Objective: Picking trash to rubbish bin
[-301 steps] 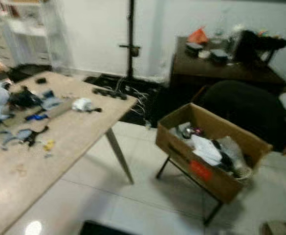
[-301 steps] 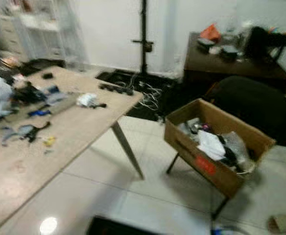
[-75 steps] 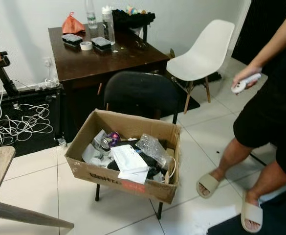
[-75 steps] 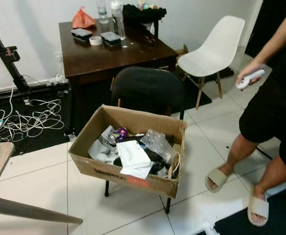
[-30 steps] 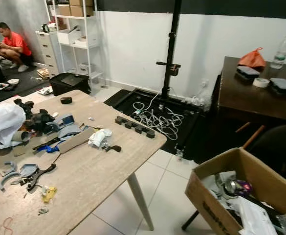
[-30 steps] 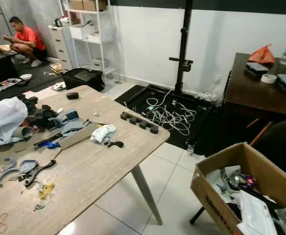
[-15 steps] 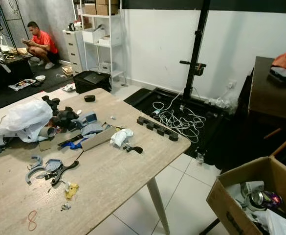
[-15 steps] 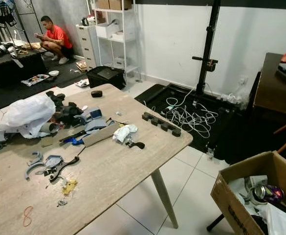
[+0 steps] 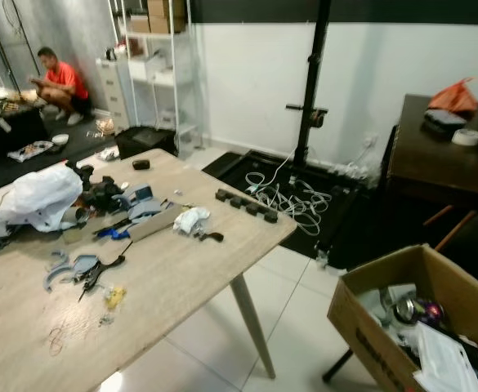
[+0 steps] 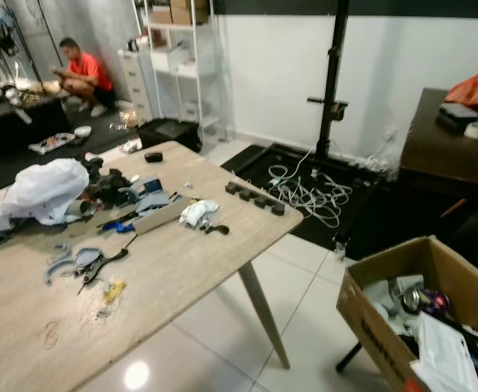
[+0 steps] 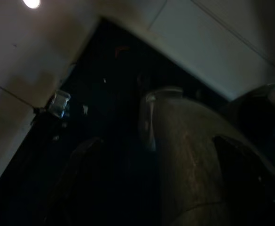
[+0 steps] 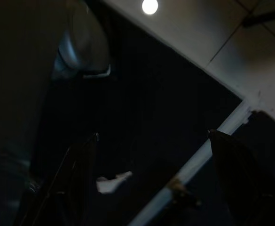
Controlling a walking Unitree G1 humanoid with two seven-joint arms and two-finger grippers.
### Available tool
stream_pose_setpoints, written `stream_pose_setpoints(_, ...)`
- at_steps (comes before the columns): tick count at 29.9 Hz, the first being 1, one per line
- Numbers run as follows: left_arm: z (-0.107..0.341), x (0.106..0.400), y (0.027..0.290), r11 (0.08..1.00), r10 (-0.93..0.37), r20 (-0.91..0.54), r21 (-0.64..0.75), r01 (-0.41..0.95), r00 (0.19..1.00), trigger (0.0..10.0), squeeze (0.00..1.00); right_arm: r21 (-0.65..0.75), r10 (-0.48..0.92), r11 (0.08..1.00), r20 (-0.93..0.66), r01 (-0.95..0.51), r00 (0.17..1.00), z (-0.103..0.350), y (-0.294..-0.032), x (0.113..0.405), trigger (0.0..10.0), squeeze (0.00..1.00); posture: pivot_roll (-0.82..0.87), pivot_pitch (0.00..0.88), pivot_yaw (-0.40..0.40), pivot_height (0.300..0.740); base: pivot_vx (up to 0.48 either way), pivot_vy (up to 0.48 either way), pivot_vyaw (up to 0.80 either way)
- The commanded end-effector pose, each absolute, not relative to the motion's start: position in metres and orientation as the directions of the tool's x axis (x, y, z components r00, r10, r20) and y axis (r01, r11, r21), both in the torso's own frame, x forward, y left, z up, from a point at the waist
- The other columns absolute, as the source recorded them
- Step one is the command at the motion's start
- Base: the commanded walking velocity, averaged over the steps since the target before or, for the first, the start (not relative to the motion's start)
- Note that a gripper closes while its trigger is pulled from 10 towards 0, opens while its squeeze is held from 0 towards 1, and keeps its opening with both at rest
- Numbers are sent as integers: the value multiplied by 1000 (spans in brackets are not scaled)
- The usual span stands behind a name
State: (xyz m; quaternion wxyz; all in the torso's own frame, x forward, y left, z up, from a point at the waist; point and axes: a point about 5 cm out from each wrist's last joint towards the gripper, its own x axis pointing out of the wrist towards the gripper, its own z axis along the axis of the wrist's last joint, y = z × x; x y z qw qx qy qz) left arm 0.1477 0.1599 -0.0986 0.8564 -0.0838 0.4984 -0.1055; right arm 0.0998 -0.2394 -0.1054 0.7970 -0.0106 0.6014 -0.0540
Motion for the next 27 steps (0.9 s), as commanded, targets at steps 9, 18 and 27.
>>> stream_pose_setpoints(9,-105,132,156,964,-264,-870,-243,105,416,10000,0,-84,-99,994,-955,65,281,-105,-238,103,10000,0,-124,88,25,740,-296,0,0)
stream_pose_setpoints(18,-105,130,163,967,-250,-880,-204,153,404,10000,0,-78,-89,996,-954,53,287,-105,-236,103,10000,0,-120,88,24,740,0,-103,0)
stream_pose_setpoints(27,-104,132,168,976,-218,-878,-191,105,426,10000,0,-75,-69,997,-951,-10,300,-104,-235,107,10000,0,-118,84,21,740,0,-207,318)
